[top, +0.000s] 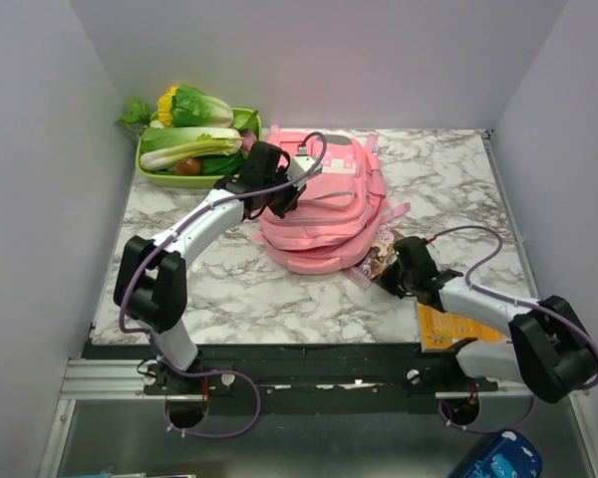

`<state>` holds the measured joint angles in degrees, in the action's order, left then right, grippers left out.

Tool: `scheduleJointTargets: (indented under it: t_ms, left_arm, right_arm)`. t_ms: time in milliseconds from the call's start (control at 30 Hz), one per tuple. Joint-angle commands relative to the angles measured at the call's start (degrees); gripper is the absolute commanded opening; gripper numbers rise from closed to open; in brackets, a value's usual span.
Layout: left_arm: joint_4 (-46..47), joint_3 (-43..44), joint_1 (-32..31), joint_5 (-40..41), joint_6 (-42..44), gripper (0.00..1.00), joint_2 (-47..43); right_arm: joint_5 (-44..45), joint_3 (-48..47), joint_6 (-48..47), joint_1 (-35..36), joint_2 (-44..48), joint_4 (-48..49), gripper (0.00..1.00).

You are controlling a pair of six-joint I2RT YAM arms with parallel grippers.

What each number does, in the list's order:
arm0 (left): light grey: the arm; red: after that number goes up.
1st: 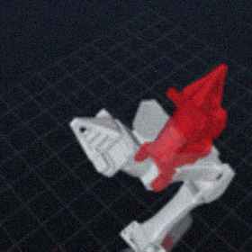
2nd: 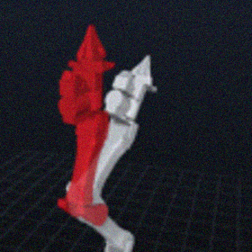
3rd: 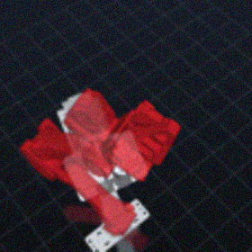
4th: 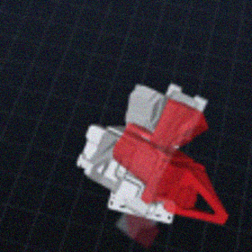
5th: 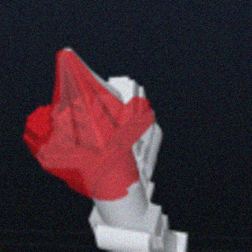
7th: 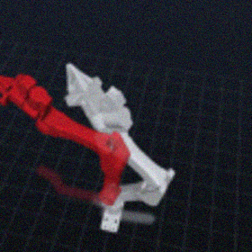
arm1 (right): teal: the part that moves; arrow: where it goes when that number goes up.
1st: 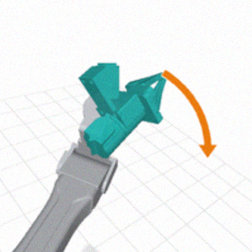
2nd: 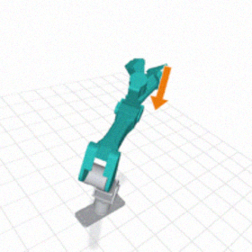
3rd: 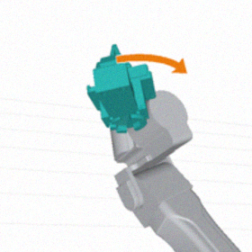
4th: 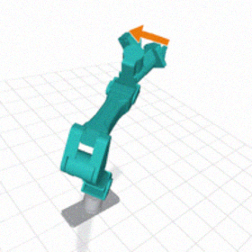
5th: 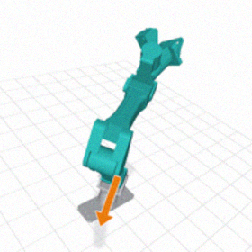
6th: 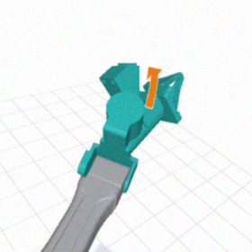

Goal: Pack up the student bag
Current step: Move the book to the center of the board.

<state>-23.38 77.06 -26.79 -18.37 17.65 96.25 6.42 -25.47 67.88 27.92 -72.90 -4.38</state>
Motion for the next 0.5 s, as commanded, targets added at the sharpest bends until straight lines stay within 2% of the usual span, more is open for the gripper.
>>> scheduleJointTargets:
  t_ms: [0, 167, 333, 367, 433, 467]
  left_arm:
    - [0.70, 4.94, -0.37, 4.31, -2.00, 0.00, 3.68]
    - [0.35, 6.97, -0.37, 3.52, -3.23, 0.00, 4.21]
    - [-0.88, 7.75, -0.37, 3.26, -4.73, 0.01, 3.25]
    - [-2.71, 8.19, -0.37, 2.64, -4.99, 0.05, 2.64]
    - [-5.18, 9.85, -0.37, 0.19, -5.69, 0.22, 1.76]
    - [-7.89, 10.39, -0.37, -0.78, -5.70, 0.31, 1.23]
  right_arm:
    - [3.17, 4.64, -0.55, 1.25, 4.16, -9.32, 0.01]
    - [5.53, 6.49, 0.85, 4.85, 13.38, -19.49, 0.01]
    - [8.70, 6.14, 2.35, 5.74, 27.43, -29.01, 0.01]
    - [9.83, 6.05, 2.26, 5.74, 29.29, -30.41, 0.01]
    - [11.51, 3.95, 2.17, 5.74, 31.50, -32.00, 0.01]
    - [11.95, 2.90, 1.30, 5.74, 31.25, -32.44, 0.09]
